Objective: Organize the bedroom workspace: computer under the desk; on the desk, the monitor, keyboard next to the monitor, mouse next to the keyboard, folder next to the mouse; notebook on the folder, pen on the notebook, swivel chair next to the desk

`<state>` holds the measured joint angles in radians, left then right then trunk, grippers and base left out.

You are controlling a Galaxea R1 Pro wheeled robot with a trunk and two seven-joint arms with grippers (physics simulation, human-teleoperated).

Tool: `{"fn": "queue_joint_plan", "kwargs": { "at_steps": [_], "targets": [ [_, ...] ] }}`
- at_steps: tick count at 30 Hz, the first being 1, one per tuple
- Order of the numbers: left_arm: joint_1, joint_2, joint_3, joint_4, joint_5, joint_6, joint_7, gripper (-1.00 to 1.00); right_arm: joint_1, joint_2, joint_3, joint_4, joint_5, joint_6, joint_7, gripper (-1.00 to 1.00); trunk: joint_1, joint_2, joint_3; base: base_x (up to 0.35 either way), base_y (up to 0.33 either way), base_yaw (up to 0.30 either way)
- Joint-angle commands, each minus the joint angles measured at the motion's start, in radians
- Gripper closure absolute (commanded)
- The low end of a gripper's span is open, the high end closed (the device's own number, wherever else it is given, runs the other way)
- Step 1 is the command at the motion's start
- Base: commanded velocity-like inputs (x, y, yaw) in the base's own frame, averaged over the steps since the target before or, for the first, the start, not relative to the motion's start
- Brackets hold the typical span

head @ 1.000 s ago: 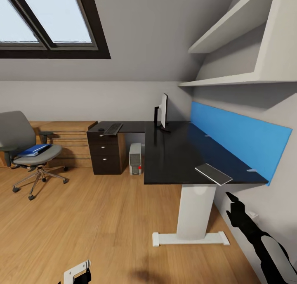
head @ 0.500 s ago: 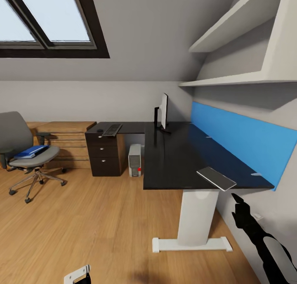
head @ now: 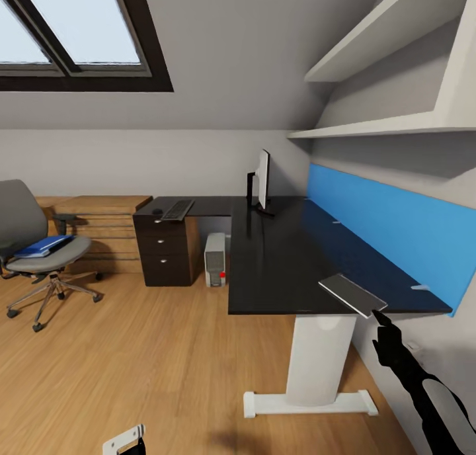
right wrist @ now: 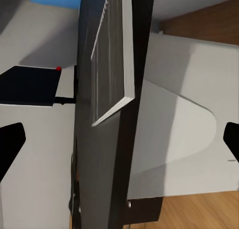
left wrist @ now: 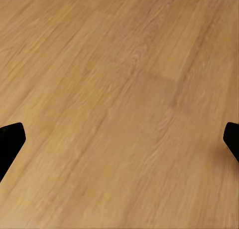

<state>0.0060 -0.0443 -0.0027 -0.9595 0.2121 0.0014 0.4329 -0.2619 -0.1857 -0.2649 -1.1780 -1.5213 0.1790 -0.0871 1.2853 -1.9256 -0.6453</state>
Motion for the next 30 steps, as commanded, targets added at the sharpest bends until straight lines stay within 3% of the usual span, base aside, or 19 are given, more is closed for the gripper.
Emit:
{"fn": "queue_joint_plan", "kwargs": {
  "at_steps": [1,17,30],
  "targets": [
    [0.0,0.0,0.0,-0.001,0.007,0.0,0.003,-1.0,0.0,0.0,-0.001,-0.002,-0.008,0.004,-0.006,-1.0,0.0,0.0,-0.001,0.157,0.0,0.0],
    [0.0,0.0,0.0,-0.001,0.007,0.0,0.004,-1.0,-0.002,0.003,0.003,0.035,-0.005,0.003,-0.005,-1.0,0.0,0.0,-0.001,0.114,-0.069,0.0],
    [0.0,0.0,0.0,-0.001,0.008,0.0,0.004,-1.0,-0.002,0.001,0.003,0.055,-0.005,0.002,-0.005,-1.0,0.0,0.0,-0.001,0.019,-0.014,0.0]
  ]
}}
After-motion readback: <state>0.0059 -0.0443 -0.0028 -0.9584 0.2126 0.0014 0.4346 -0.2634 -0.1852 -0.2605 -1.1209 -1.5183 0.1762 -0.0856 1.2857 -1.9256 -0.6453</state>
